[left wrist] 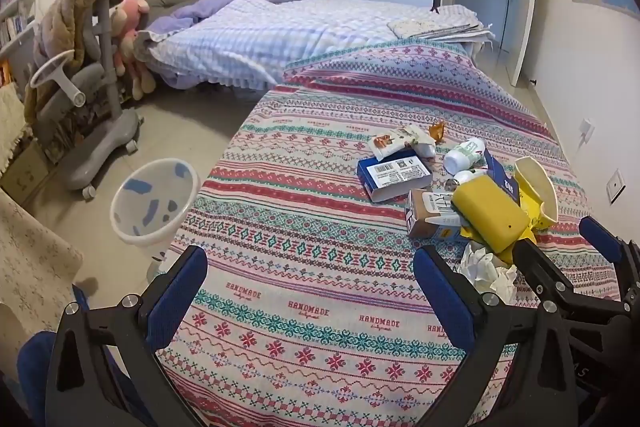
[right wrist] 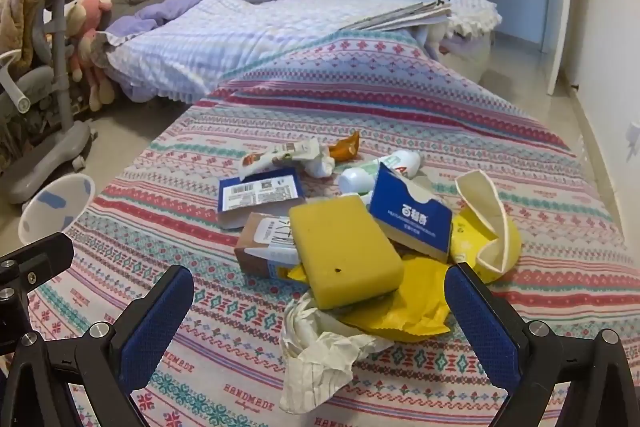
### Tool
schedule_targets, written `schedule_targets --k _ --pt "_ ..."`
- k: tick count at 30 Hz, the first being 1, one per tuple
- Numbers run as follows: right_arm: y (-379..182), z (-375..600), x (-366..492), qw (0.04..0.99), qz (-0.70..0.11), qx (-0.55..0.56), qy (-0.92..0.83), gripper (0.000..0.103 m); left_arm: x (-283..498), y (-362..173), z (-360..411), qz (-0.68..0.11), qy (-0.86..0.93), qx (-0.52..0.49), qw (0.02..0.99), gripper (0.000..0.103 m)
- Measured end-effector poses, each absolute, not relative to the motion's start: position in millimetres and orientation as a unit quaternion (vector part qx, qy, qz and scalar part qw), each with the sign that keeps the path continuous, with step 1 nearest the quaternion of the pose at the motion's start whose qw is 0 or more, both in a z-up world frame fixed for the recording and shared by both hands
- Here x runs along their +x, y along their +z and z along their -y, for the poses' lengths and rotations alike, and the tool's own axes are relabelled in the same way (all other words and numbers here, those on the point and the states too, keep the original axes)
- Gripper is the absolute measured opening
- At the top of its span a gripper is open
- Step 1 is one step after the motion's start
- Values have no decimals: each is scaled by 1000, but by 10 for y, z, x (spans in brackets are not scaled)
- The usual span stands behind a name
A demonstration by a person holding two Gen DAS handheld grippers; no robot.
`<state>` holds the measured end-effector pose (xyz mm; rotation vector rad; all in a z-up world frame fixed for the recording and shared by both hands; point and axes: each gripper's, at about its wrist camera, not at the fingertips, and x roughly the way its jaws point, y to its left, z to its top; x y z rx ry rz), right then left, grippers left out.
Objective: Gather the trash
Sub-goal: 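Move both tools toward the trash pile on the bed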
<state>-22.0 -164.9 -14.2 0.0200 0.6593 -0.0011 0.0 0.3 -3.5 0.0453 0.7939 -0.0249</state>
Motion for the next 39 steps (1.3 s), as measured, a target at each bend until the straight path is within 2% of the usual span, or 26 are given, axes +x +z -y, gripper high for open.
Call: schedule_targets --k 39 --pt "-187 1871 -201 939 -341 23 -26 103 55 -171 95 -395 -25 13 918 103"
